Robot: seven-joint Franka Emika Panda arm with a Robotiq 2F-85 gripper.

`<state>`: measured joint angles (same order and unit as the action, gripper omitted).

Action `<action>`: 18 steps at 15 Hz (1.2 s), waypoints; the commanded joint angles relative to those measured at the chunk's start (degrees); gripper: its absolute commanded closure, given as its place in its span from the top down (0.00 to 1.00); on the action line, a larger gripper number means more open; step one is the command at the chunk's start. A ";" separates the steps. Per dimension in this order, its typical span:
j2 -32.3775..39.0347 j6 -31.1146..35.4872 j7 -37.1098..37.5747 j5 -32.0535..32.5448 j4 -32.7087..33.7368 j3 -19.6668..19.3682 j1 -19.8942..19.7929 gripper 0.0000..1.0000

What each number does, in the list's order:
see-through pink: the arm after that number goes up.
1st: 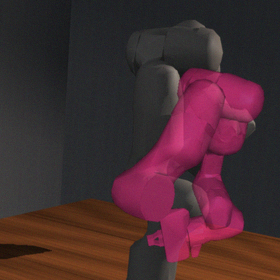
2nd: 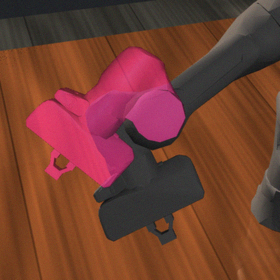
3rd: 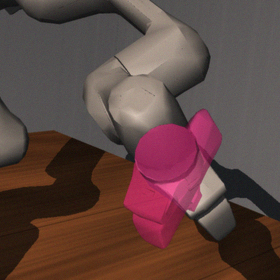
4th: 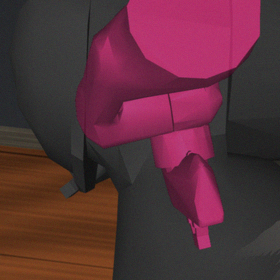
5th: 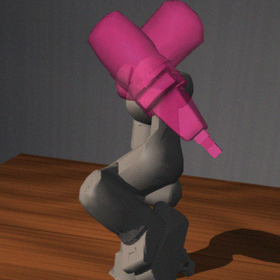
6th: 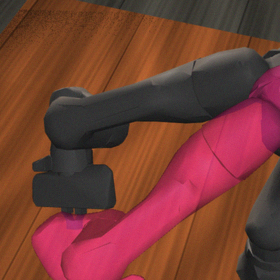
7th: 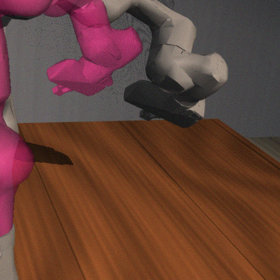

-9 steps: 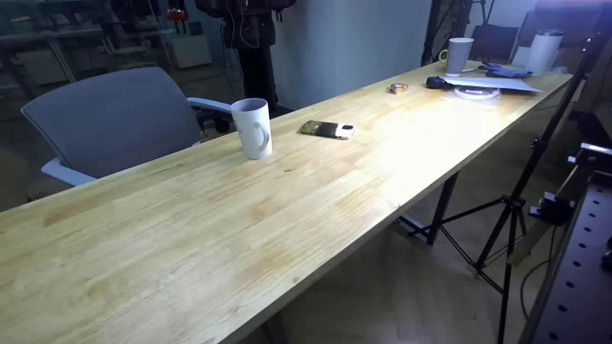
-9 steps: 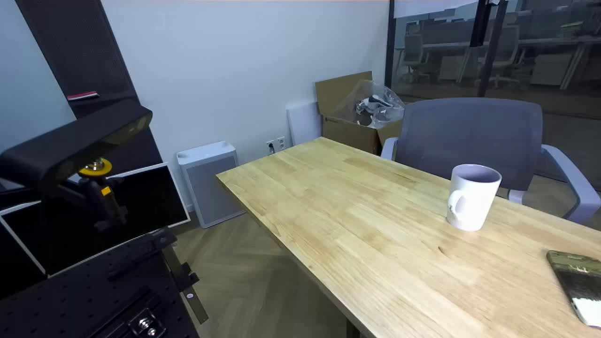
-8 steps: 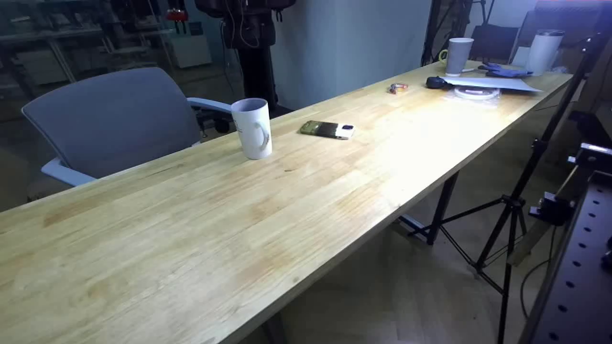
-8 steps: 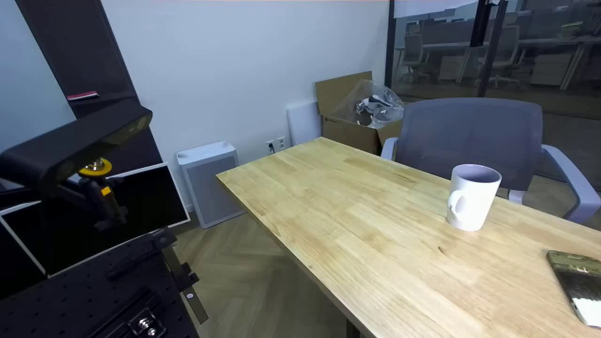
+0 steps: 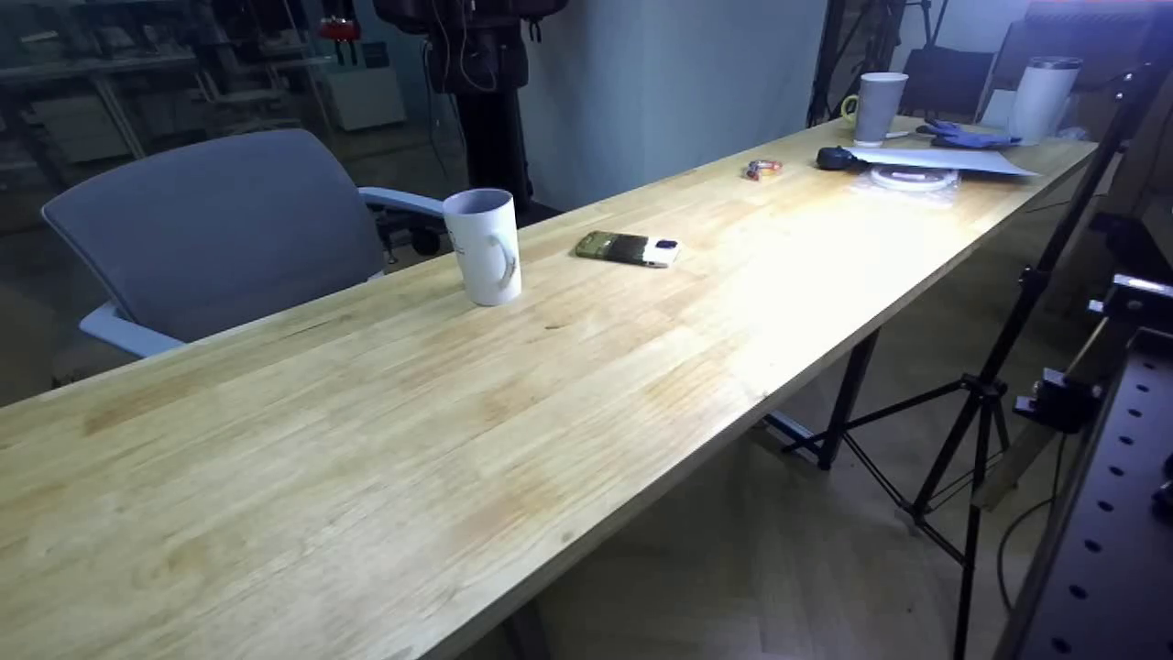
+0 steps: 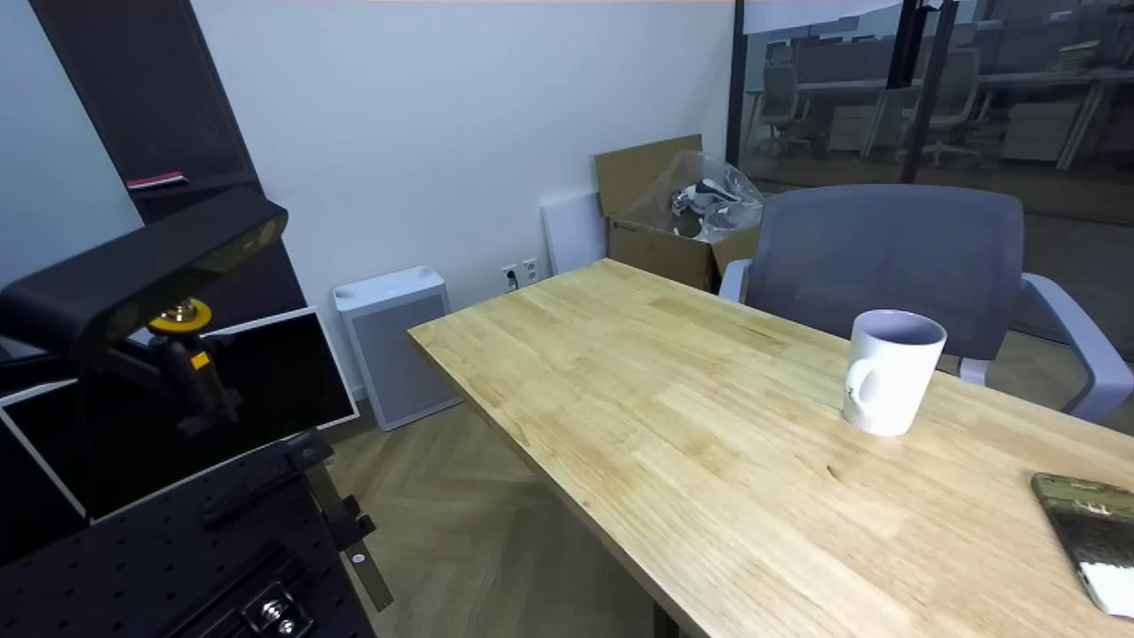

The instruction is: Move the white mug to the front of the table

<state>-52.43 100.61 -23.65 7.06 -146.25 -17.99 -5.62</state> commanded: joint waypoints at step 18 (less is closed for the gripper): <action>65.86 14.18 9.66 -10.96 45.59 5.37 0.45 1.00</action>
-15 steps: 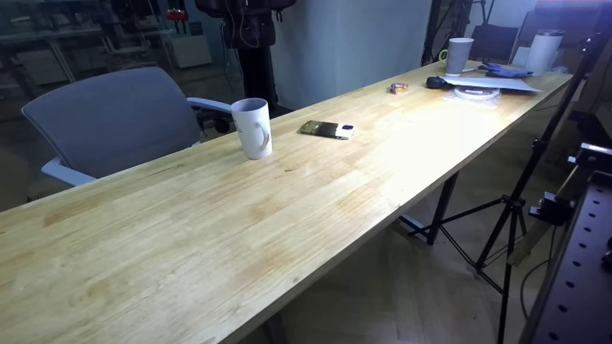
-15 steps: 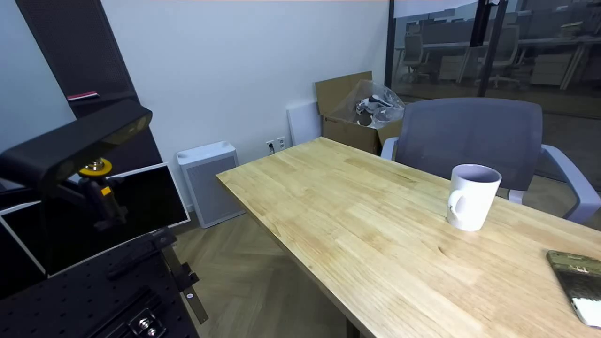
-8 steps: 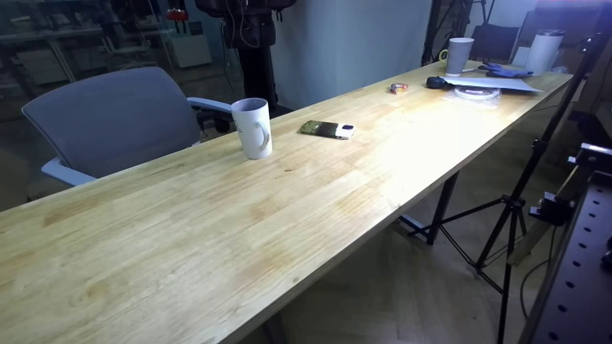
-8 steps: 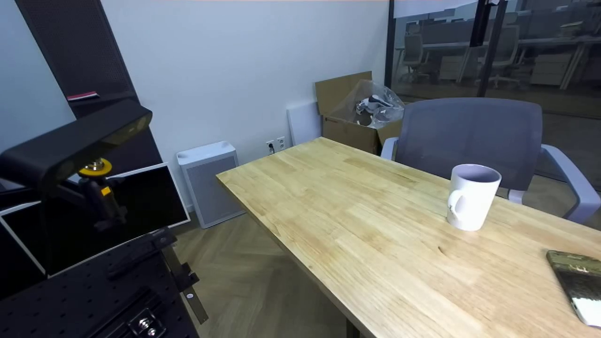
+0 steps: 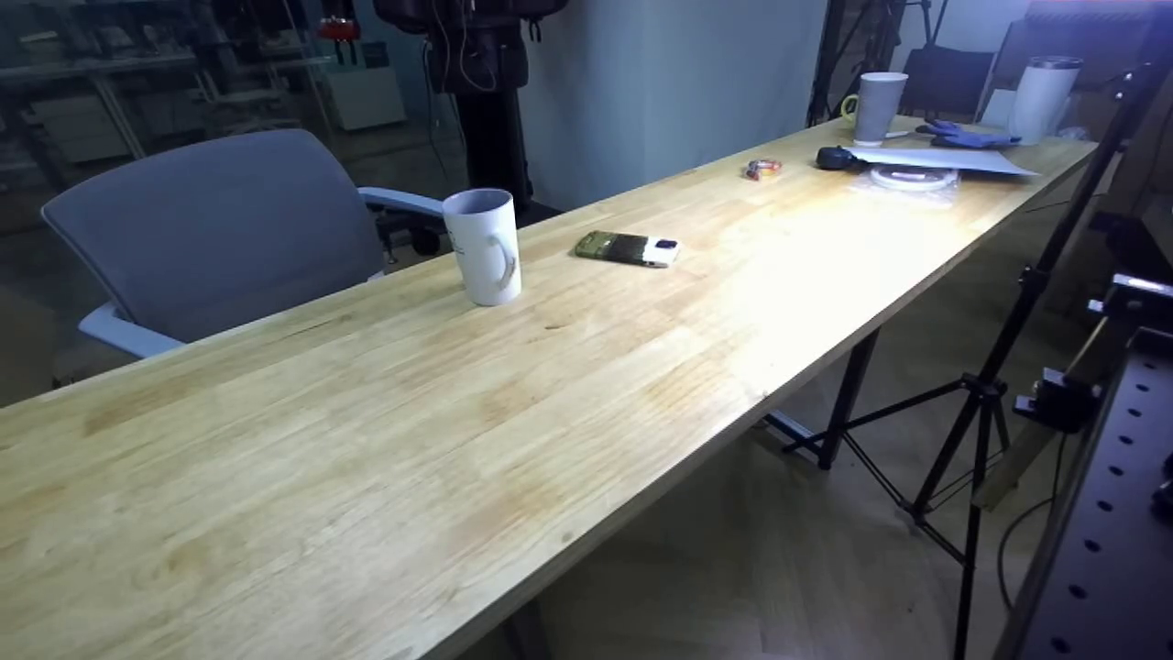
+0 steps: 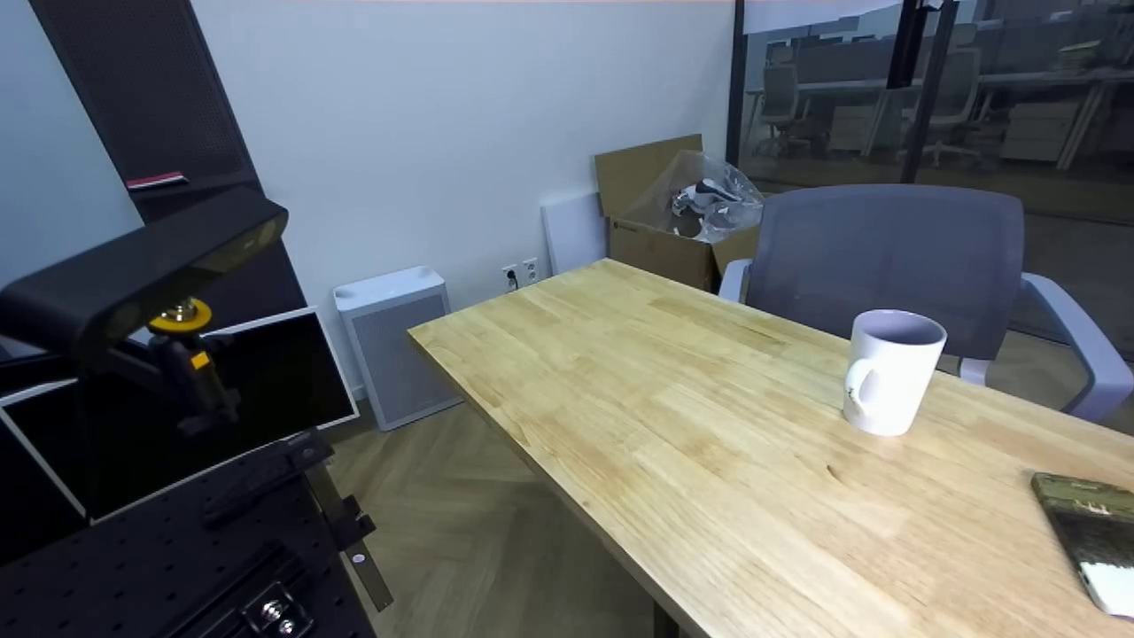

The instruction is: Move the white mug to the front of the table

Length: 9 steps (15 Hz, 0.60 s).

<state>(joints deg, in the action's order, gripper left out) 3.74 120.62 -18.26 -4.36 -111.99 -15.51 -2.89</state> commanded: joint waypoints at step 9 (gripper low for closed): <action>9.69 -4.40 2.87 0.71 10.13 4.78 -4.11 1.00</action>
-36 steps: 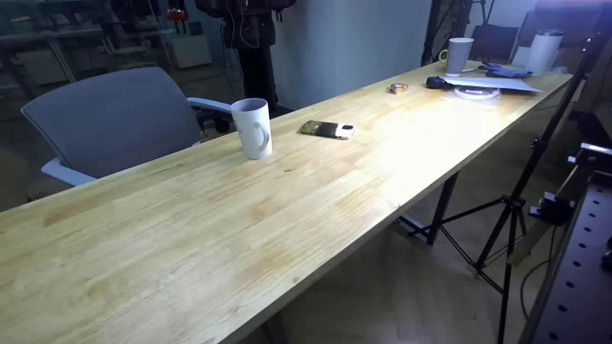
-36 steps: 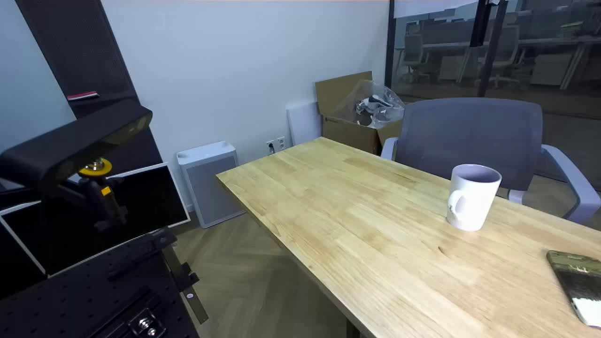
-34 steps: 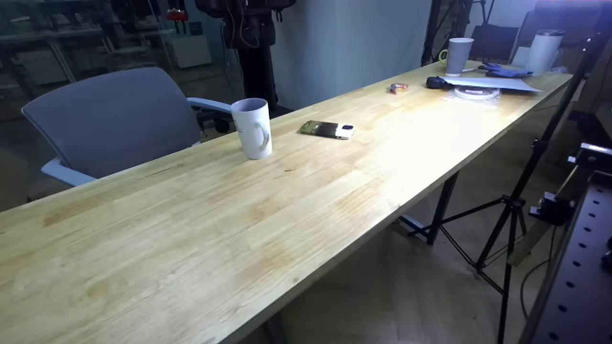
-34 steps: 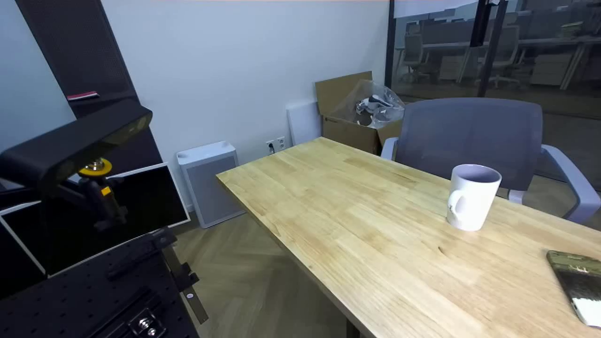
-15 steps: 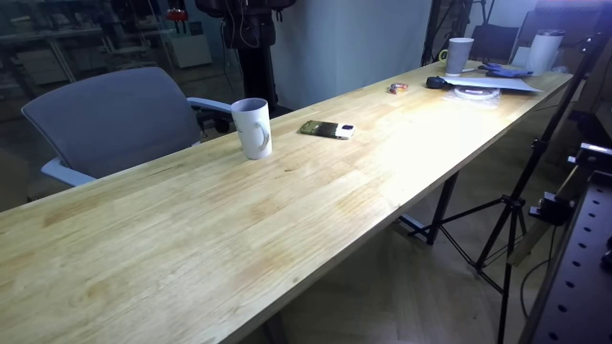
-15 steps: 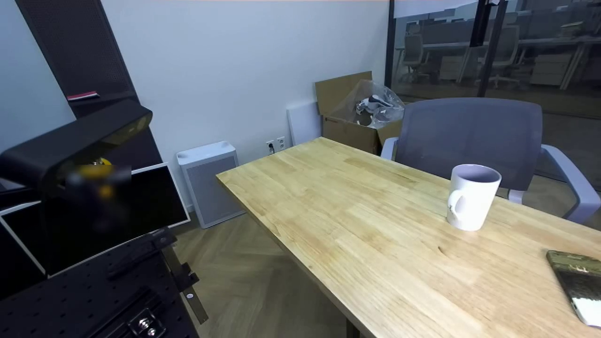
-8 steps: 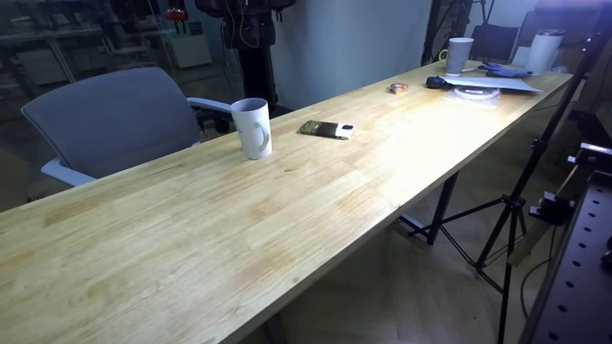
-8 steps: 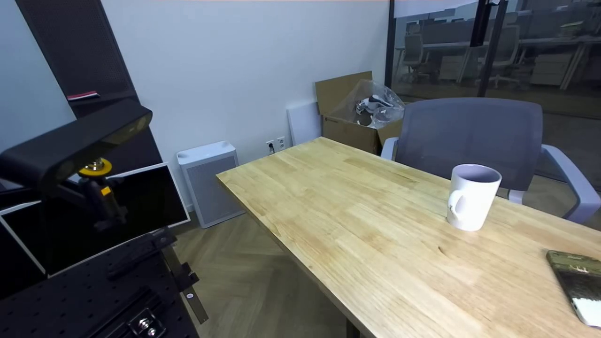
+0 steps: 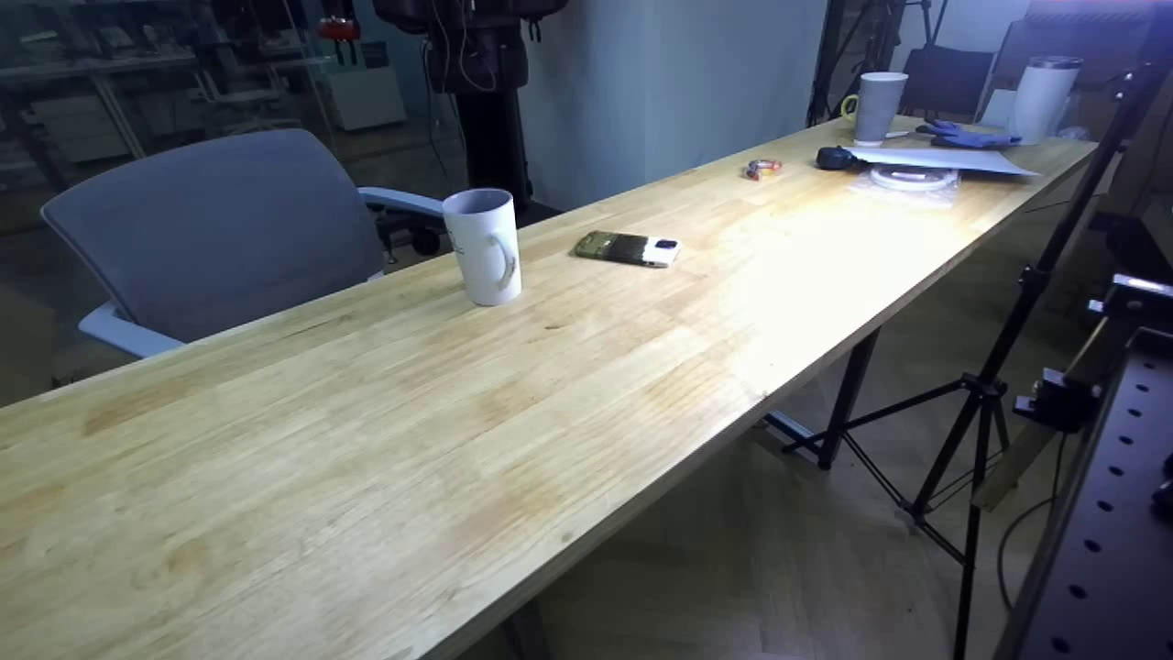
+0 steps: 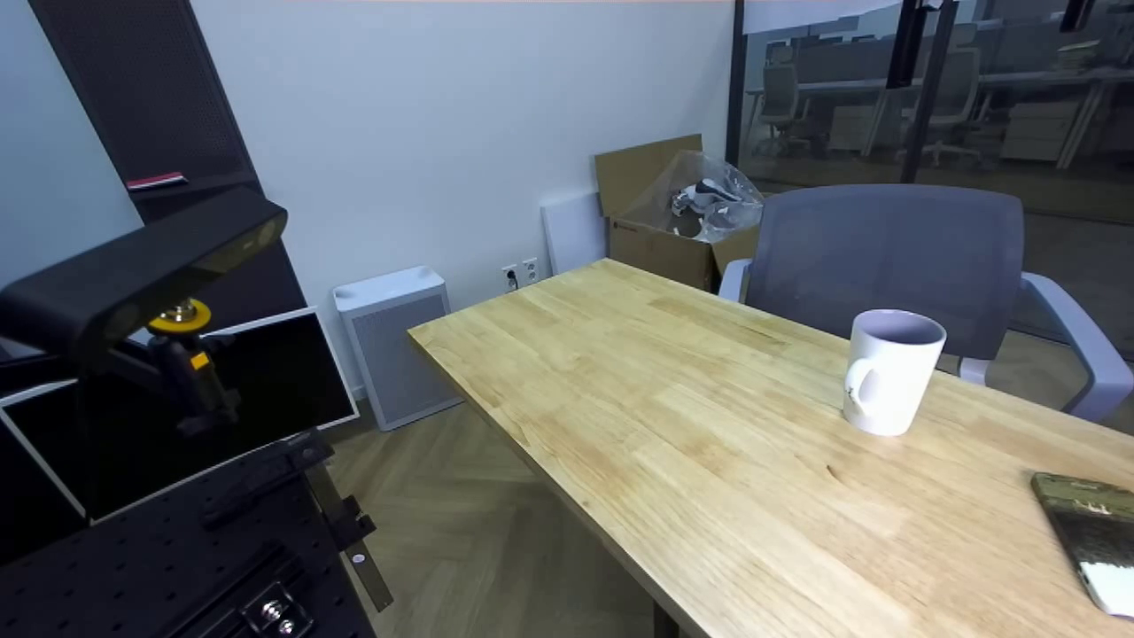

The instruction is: Move the white mug to the front of the table

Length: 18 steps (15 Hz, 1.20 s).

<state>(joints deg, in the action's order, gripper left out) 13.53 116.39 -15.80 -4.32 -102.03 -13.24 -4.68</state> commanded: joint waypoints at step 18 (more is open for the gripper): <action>37.91 -17.39 9.38 4.33 45.17 10.76 1.69 1.00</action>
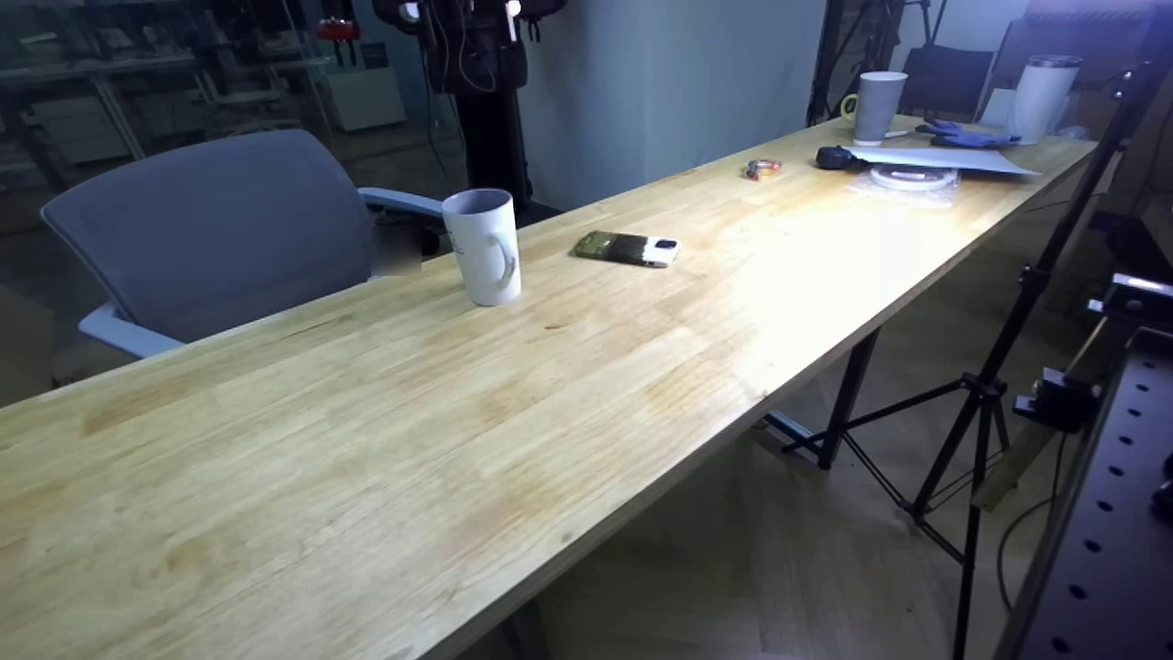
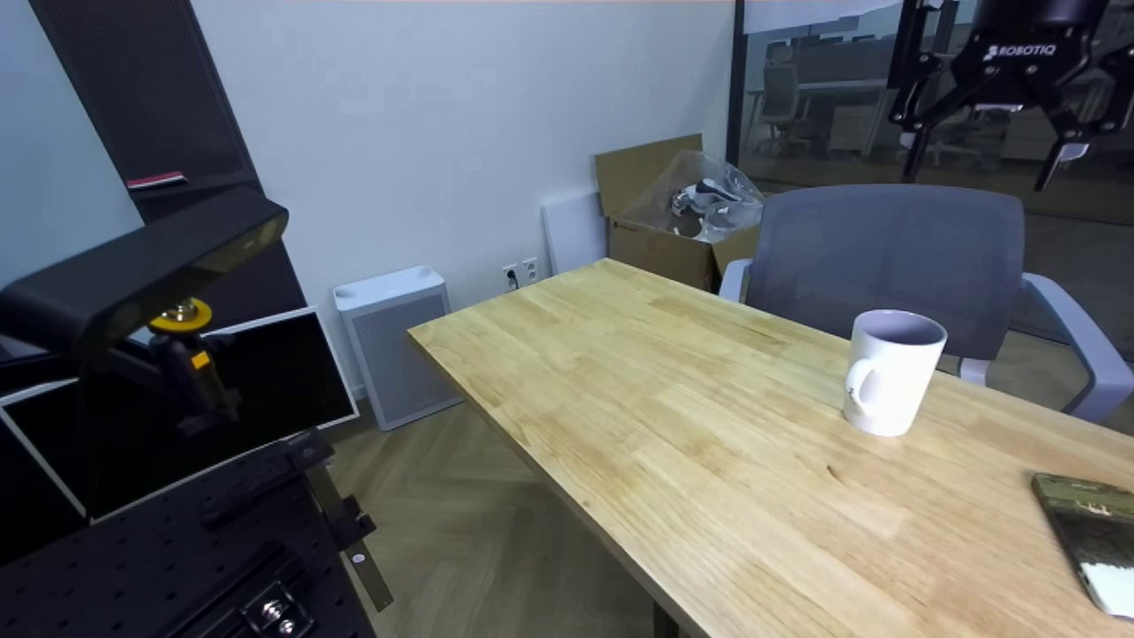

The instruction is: Move the white mug to the front of the table

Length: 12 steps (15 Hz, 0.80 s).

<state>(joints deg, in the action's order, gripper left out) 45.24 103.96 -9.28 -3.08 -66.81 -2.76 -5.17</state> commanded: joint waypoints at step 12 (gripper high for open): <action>7.36 6.96 4.97 4.21 6.73 2.85 4.43 1.00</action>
<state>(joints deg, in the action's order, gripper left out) 54.78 107.58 -5.46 3.97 -57.13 -1.99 1.16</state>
